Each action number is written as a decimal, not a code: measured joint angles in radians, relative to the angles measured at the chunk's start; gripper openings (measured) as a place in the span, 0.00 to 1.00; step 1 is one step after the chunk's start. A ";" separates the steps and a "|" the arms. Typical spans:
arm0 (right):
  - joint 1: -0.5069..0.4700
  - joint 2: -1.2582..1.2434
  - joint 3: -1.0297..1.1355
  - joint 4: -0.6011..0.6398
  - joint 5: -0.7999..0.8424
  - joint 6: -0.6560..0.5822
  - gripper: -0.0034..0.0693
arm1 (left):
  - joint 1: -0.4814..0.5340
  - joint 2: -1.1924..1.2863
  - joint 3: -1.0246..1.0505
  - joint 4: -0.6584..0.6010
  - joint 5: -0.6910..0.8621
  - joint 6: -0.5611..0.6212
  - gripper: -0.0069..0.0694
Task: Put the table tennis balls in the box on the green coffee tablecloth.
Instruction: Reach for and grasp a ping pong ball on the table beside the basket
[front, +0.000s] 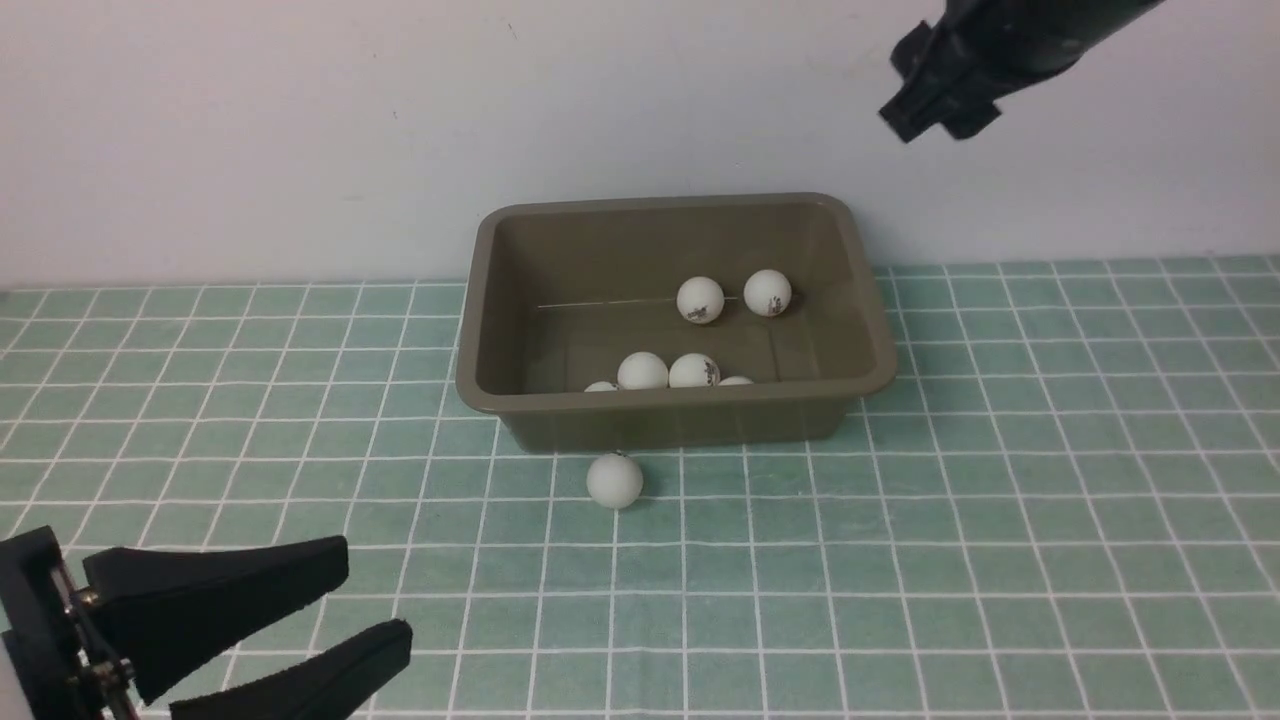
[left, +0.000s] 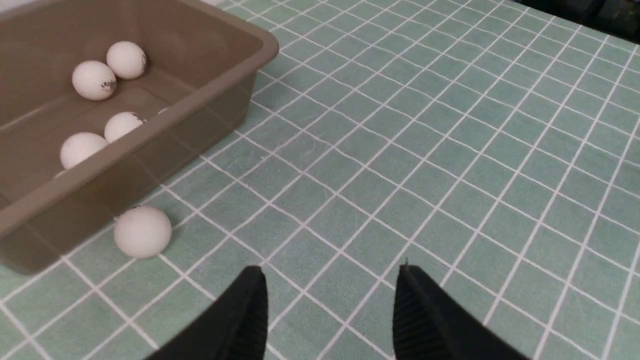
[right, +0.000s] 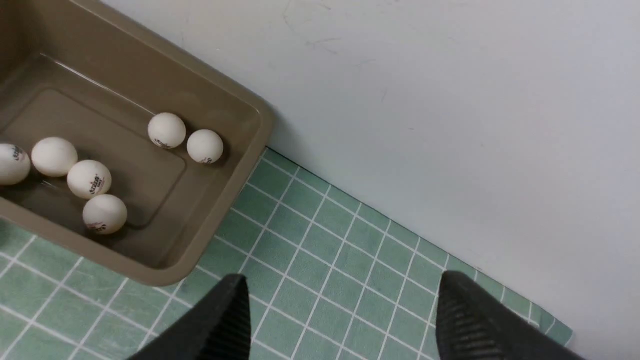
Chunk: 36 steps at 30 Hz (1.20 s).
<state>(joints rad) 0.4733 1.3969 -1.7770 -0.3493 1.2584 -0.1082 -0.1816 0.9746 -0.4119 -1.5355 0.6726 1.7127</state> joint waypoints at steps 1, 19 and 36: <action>0.000 -0.012 0.000 0.002 0.005 -0.005 0.67 | -0.001 0.030 0.000 -0.042 0.000 0.037 0.51; 0.000 -0.094 0.021 -0.024 0.022 -0.038 0.68 | -0.610 0.304 -0.024 -0.193 -0.788 -0.040 0.39; 0.000 -0.094 0.022 0.006 0.022 -0.039 0.68 | -0.612 0.390 -0.029 0.169 -0.969 -0.897 0.43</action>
<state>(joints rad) 0.4733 1.3028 -1.7548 -0.3430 1.2807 -0.1467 -0.7939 1.3642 -0.4407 -1.3662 -0.2960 0.8160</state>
